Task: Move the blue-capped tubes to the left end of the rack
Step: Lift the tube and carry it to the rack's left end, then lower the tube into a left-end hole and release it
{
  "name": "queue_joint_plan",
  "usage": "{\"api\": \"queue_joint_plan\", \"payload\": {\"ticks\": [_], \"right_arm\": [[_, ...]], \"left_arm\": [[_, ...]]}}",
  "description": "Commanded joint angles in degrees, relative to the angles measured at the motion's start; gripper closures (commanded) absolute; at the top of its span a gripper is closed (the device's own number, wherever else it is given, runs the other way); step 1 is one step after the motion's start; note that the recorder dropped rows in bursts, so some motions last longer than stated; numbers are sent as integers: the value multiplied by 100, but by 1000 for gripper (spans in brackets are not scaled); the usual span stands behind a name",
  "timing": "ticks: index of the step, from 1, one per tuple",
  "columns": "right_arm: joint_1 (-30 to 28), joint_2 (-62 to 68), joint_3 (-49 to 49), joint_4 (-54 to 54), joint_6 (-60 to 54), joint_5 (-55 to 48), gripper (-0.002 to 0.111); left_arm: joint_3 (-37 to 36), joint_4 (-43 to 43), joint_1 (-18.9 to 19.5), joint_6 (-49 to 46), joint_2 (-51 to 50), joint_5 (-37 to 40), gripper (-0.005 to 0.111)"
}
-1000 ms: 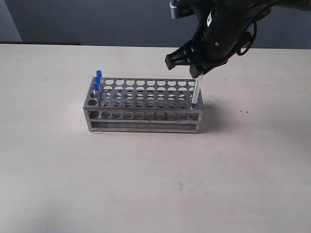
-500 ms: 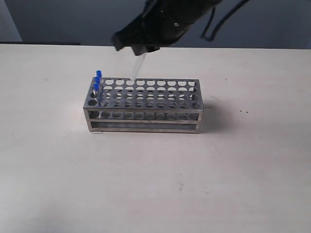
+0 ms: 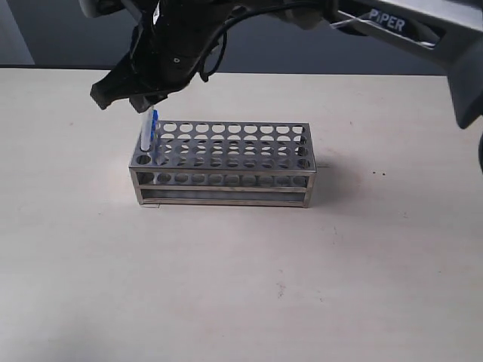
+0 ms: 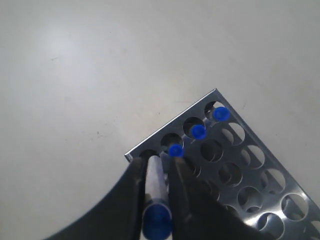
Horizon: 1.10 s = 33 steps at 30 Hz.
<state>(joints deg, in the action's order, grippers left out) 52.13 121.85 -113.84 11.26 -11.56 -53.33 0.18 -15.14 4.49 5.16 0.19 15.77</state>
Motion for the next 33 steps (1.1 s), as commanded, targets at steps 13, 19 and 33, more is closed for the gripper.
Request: {"api": "queue_joint_plan", "payload": {"ticks": [13,19,33], "right_arm": [[0,407,-74,50,-47,-90,109],[0,539,-74,117,-47,229,109],[0,814,-74,430,-47,651,109]], "left_arm": [[-18,8,-15,32,-19,-77,106],[-18,8,-15,32,-19,-77,106],[-18,8,-15,32,-19,-77,106]]}}
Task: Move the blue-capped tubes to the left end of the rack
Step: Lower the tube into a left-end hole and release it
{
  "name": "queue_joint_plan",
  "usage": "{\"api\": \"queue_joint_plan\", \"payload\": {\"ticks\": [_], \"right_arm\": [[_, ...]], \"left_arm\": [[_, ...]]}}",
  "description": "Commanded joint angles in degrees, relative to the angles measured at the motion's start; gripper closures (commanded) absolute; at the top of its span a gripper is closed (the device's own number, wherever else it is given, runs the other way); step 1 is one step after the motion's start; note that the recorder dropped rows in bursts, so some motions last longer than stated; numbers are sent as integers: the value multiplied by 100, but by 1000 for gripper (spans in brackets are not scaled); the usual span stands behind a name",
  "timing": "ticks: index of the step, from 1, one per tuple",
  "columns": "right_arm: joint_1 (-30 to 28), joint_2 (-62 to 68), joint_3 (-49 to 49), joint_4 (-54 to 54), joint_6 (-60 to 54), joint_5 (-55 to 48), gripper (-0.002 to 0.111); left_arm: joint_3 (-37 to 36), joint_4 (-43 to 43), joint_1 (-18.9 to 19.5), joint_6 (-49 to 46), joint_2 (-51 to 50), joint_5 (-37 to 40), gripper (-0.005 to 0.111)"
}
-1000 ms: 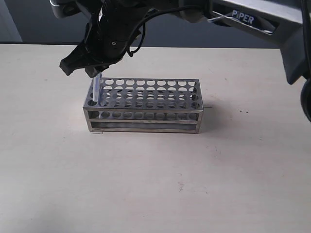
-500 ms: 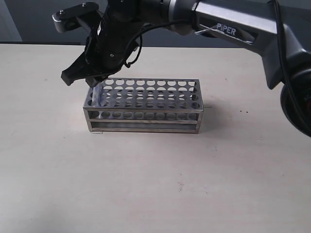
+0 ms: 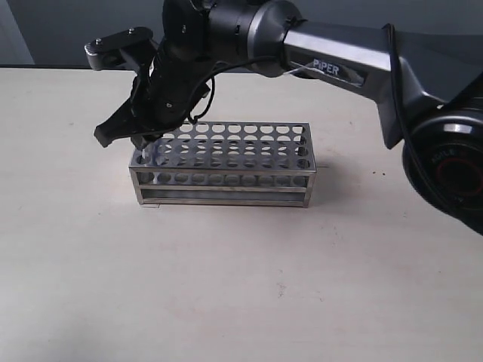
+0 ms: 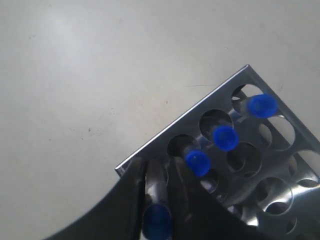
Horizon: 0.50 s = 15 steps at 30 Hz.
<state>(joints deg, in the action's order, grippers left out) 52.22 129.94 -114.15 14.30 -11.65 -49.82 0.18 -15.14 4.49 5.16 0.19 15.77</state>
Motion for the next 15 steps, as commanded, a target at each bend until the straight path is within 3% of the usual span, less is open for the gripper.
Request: {"api": "queue_joint_plan", "payload": {"ticks": [1,4,10,15], "right_arm": [[-9,31,-44,145,-37,313,109],[-9,99,-44,326,-318,165,105],[-9,144,-44,376,-320,47,66],[-9,33,-44,376,-266,-225,65]], "left_arm": [[-18,8,-15,32,-19,-77,106],[-18,8,-15,32,-19,-77,106],[-18,8,-15,32,-19,-77,106],[-18,8,-15,32,-19,-77,106]]}}
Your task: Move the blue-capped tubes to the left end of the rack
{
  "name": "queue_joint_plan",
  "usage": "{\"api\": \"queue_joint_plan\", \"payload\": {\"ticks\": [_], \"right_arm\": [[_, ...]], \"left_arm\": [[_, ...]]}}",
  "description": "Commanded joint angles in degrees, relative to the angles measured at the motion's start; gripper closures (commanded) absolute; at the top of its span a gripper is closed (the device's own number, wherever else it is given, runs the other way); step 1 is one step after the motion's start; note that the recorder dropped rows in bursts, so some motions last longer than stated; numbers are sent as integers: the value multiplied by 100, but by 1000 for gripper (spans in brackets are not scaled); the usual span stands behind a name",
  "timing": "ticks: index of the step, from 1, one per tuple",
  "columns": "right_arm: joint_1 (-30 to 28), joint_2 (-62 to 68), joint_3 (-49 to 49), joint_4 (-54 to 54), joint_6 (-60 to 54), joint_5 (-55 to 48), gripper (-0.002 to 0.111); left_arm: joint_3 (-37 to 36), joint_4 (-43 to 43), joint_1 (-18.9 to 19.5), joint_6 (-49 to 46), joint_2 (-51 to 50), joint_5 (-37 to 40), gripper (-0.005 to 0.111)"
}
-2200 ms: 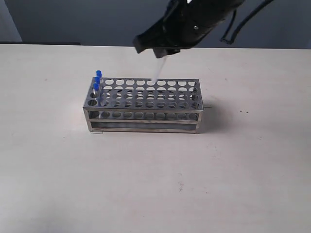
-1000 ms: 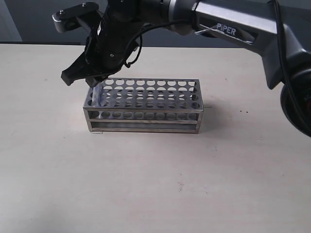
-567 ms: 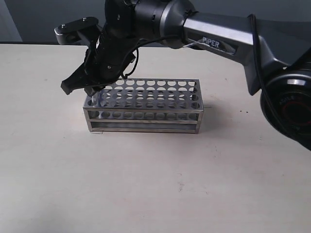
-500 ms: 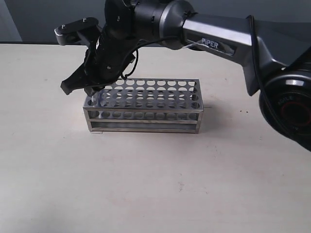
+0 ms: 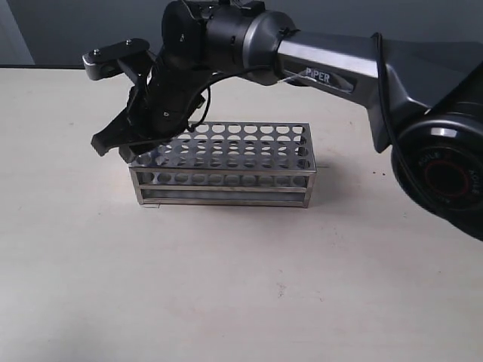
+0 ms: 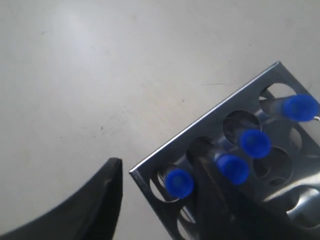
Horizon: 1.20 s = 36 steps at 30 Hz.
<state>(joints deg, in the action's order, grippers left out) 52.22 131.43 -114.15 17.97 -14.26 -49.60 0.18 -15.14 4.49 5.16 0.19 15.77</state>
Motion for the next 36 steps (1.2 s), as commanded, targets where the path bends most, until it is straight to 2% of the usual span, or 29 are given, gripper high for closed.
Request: {"api": "queue_joint_plan", "payload": {"ticks": [1,11,14,18,21,25,28,36], "right_arm": [[-9,-185,-44,12,13,-335,66],[-19,-1276,-44,-446,253,-1208,68],[-19,-1759,-44,-706,253,-1336,82],[-19,-2384,-44,-877,253,-1613,108],[-19,-2745,-44,-877,232,-2036,109],[-19,-3095,-44,-825,251,-2036,109],[-19,-3309,-27,-837,871,-2036,109],[-19,-3629,-48,-929,898,-2036,109]], "left_arm": [[-18,8,-15,32,-19,-77,106],[-18,8,-15,32,-19,-77,106],[-18,8,-15,32,-19,-77,106],[-18,8,-15,32,-19,-77,106],[-18,8,-15,32,-19,-77,106],[-18,8,-15,32,-19,-77,106],[-18,8,-15,32,-19,-77,106],[-18,8,-15,32,-19,-77,106]]}}
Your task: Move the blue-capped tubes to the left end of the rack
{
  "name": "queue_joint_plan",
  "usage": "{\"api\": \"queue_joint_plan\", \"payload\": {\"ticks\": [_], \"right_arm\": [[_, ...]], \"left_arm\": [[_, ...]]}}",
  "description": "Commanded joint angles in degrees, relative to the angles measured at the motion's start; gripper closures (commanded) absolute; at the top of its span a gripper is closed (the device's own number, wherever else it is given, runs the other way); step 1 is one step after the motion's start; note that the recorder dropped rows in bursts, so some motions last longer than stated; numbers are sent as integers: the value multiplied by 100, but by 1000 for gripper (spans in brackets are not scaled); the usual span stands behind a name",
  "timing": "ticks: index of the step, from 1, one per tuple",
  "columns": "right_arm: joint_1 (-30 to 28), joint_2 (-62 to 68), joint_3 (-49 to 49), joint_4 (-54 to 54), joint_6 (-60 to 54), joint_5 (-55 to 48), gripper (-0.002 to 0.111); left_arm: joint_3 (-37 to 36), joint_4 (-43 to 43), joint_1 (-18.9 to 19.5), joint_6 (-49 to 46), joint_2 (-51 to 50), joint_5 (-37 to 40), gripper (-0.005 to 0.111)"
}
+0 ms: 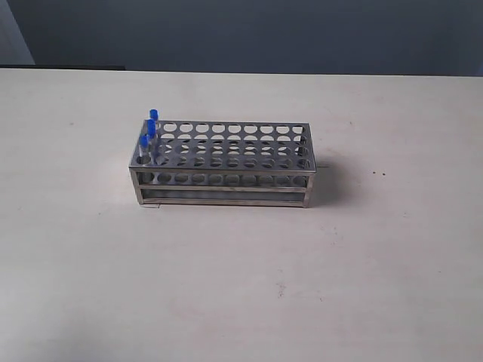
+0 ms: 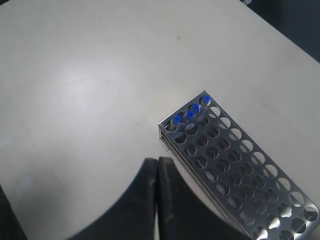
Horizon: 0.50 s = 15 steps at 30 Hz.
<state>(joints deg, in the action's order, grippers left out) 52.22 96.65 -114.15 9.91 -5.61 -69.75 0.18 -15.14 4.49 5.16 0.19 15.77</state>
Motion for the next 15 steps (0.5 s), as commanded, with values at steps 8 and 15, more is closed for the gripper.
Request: {"api": "queue_joint_plan", "payload": {"ticks": [8,15], "right_arm": [[-19,-1075,163,-1484,561,-21,109],[-392,-2955,1840,-2170,1196,-21,109]], "left_arm": [[-18,8,-15,32,-19,-77,106],[-18,8,-15,32,-19,-77,106]]}}
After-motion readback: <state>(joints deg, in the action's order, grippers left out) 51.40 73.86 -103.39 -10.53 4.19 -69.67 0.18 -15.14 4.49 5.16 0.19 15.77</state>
